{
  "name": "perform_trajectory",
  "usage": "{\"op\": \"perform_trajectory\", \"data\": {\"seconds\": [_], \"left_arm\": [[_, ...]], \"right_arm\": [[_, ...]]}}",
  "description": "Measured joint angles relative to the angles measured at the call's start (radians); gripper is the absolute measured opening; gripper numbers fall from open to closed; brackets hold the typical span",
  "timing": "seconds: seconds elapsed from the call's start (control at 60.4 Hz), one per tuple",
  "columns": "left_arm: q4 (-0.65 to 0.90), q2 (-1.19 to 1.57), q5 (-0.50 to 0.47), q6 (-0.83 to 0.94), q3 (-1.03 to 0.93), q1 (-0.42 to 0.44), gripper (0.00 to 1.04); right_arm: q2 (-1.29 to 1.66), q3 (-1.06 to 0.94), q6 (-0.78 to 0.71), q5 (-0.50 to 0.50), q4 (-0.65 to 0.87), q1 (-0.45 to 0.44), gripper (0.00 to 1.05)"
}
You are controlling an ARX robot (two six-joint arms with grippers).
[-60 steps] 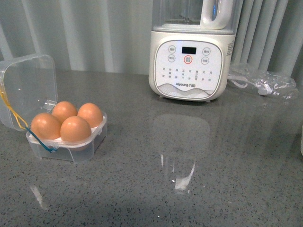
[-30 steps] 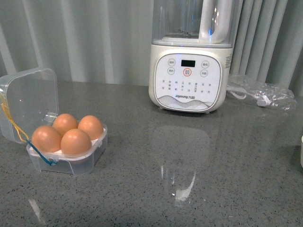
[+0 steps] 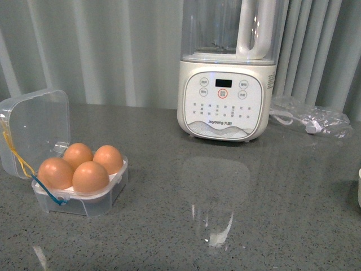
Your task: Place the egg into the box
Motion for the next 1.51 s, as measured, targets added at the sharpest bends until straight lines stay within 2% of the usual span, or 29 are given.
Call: {"op": "perform_trajectory", "data": {"seconds": [0.895,0.978,1.309,1.375,1.508], "left_arm": [[0.0,0.0,0.0,0.0,0.0,0.0,0.98],[0.0,0.0,0.0,0.0,0.0,0.0,0.98],[0.0,0.0,0.0,0.0,0.0,0.0,0.98],[0.0,0.0,0.0,0.0,0.0,0.0,0.98],[0.0,0.0,0.0,0.0,0.0,0.0,0.98]], "right_arm": [[-0.296,-0.081,0.0,0.008,-0.198,0.007,0.03],[-0.431,-0.08,0.0,0.008,-0.367,0.008,0.03],[-0.467,-0.08,0.0,0.008,-0.376,0.008,0.03],[-0.467,-0.08,0.0,0.008,-0.376,0.008,0.1],[-0.467,-0.08,0.0,0.008,-0.376,0.008,0.33]]}}
